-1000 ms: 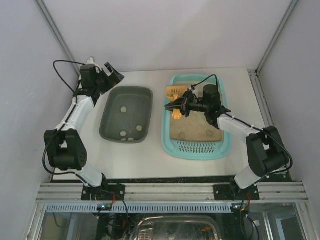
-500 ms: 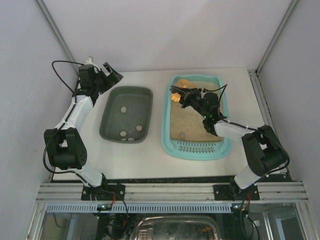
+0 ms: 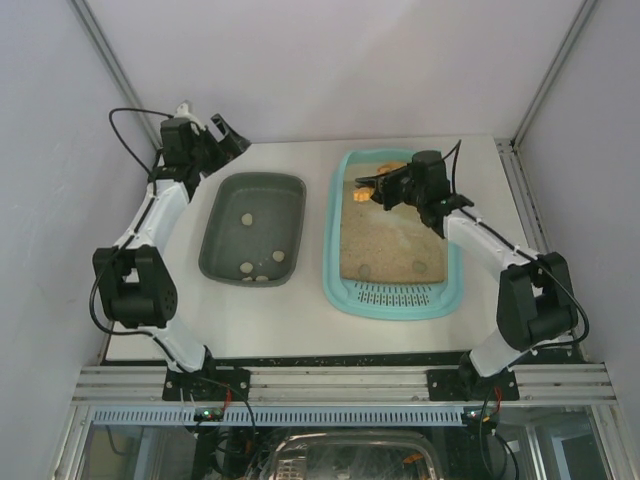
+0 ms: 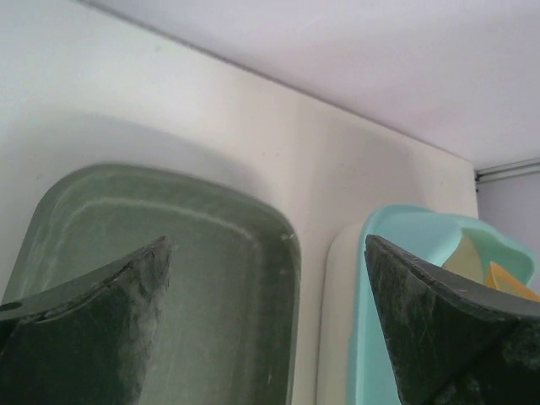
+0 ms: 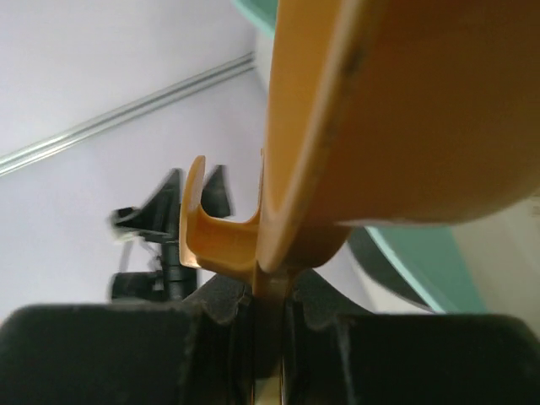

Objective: Clean the litter box

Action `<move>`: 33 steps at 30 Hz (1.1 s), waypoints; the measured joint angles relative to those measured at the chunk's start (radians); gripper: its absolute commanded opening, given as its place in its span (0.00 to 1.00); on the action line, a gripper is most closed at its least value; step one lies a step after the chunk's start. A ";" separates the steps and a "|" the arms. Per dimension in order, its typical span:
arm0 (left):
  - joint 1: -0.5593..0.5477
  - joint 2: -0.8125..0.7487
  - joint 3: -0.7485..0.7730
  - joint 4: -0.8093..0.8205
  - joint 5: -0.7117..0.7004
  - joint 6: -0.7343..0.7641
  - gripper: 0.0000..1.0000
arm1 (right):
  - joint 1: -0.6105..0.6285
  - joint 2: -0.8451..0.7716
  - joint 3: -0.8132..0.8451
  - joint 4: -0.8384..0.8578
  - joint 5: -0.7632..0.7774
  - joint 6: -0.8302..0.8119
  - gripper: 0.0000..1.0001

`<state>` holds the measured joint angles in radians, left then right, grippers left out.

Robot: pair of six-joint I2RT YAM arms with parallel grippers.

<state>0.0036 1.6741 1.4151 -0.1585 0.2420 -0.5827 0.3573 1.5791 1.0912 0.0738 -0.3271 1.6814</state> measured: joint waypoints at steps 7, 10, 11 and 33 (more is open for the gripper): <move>-0.041 0.119 0.187 -0.002 0.033 -0.006 1.00 | 0.004 0.145 0.513 -0.778 0.071 -0.569 0.00; -0.057 0.124 0.188 -0.012 0.050 -0.009 1.00 | 0.049 0.308 0.763 -1.047 0.201 -0.752 0.00; -0.061 0.124 0.188 -0.015 0.054 -0.009 1.00 | 0.070 0.362 0.825 -1.130 0.256 -0.792 0.00; -0.068 0.076 0.011 0.017 0.120 0.036 1.00 | 0.156 0.537 0.749 -1.657 0.766 -0.882 0.00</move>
<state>-0.0643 1.7504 1.4258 -0.1417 0.3622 -0.5465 0.5129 2.1159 1.8400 -1.5829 0.4389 0.7994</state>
